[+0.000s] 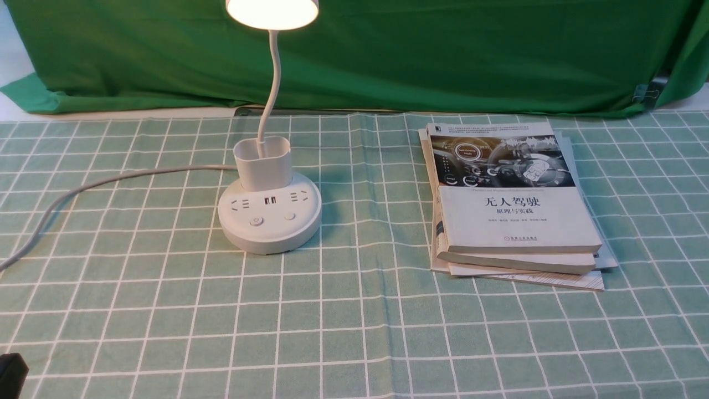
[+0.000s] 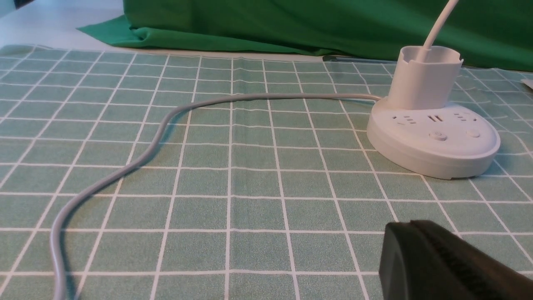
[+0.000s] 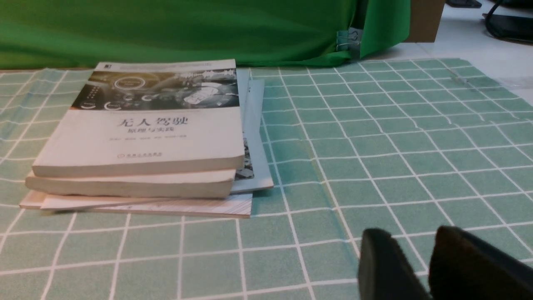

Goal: Turn on the table lamp.

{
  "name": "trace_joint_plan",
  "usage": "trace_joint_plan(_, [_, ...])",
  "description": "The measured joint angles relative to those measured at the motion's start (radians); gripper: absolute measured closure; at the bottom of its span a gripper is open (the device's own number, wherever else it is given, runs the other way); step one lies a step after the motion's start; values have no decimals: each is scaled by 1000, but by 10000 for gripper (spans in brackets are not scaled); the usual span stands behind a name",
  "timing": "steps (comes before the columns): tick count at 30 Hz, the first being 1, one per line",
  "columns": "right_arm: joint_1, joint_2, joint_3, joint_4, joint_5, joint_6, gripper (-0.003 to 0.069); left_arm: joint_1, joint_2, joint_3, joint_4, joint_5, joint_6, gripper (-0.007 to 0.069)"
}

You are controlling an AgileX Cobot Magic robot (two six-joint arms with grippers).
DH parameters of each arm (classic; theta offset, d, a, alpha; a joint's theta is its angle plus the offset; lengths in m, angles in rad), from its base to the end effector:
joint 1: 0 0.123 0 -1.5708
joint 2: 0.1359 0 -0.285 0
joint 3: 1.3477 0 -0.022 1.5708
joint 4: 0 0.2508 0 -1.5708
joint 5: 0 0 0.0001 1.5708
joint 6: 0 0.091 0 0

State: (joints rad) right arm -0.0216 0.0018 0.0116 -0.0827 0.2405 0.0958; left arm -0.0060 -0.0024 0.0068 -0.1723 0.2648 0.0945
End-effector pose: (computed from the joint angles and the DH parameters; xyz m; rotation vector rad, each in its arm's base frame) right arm 0.0559 -0.0030 0.1874 0.0466 1.7361 -0.0216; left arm 0.0551 -0.0044 0.1874 -0.0248 1.7497 -0.0962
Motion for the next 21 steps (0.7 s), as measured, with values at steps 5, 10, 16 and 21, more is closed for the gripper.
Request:
trace_joint_plan(5, [0,-1,0,0,0,0,420,0,0,0,0,0,0,623])
trace_joint_plan(10, [0,-1,0,0,0,0,420,0,0,0,0,0,0,623])
trace_joint_plan(16, [0,-1,0,0,0,0,420,0,0,0,0,0,1,623])
trace_joint_plan(21, [0,-1,0,0,0,0,420,0,0,0,0,0,8,623])
